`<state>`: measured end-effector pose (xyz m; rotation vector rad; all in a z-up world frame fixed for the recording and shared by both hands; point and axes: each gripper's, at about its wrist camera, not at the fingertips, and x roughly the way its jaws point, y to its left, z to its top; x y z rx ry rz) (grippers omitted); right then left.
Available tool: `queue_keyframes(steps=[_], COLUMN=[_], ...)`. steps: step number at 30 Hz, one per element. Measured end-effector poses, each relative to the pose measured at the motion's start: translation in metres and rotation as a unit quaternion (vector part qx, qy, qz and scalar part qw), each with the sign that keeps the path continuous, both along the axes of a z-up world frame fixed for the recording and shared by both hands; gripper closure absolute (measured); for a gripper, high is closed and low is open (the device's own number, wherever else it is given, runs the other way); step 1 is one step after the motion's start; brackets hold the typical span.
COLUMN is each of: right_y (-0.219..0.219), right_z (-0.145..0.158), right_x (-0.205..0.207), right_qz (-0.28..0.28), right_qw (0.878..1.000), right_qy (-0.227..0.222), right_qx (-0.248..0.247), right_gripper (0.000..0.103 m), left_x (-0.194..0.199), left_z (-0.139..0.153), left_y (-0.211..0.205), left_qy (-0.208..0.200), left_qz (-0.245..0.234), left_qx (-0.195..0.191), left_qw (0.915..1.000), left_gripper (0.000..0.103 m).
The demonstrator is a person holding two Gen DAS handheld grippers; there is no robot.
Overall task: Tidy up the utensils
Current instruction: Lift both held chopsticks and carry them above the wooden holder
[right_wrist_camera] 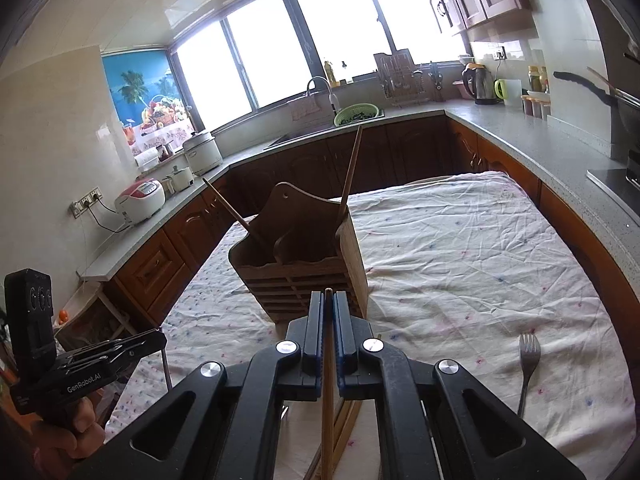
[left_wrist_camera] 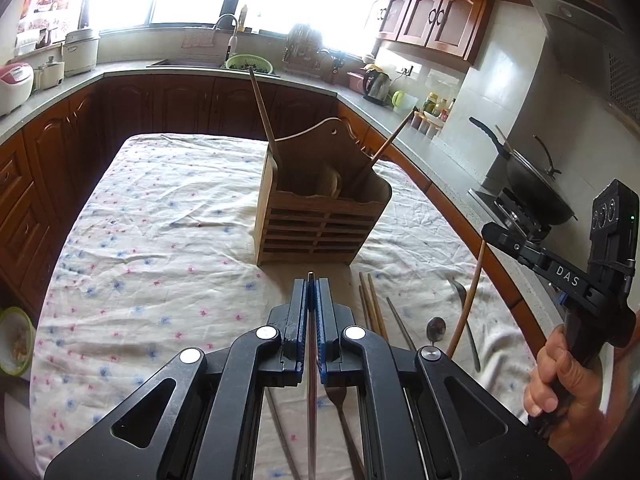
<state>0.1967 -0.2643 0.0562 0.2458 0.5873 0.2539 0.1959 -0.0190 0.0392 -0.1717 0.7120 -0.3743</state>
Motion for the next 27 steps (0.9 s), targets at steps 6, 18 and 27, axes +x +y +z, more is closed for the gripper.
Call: queue_keyframes(steps=[6, 18, 27], right_y=[0.004, 0.004, 0.002], right_z=[0.02, 0.042, 0.055], right_x=[-0.018, -0.036, -0.029], right_qz=[0.003, 0.003, -0.002], right_qw=[1.0, 0.998, 0.996], right_qy=[-0.029, -0.065, -0.085], right_qx=[-0.003, -0.001, 0.004], right_gripper=[0.099, 0.099, 0.099], left_x=[-0.022, -0.041, -0.03], left_z=[0.016, 0.038, 0.058], left_y=[0.008, 0.023, 0.029], left_qy=[-0.027, -0.063, -0.09], left_qz=[0.005, 0.026, 0.039], left_qx=[-0.006, -0.026, -0.034], left_qw=[0.9996, 0.9973, 0.9946], left_gripper=[0.1, 0.1, 0.1])
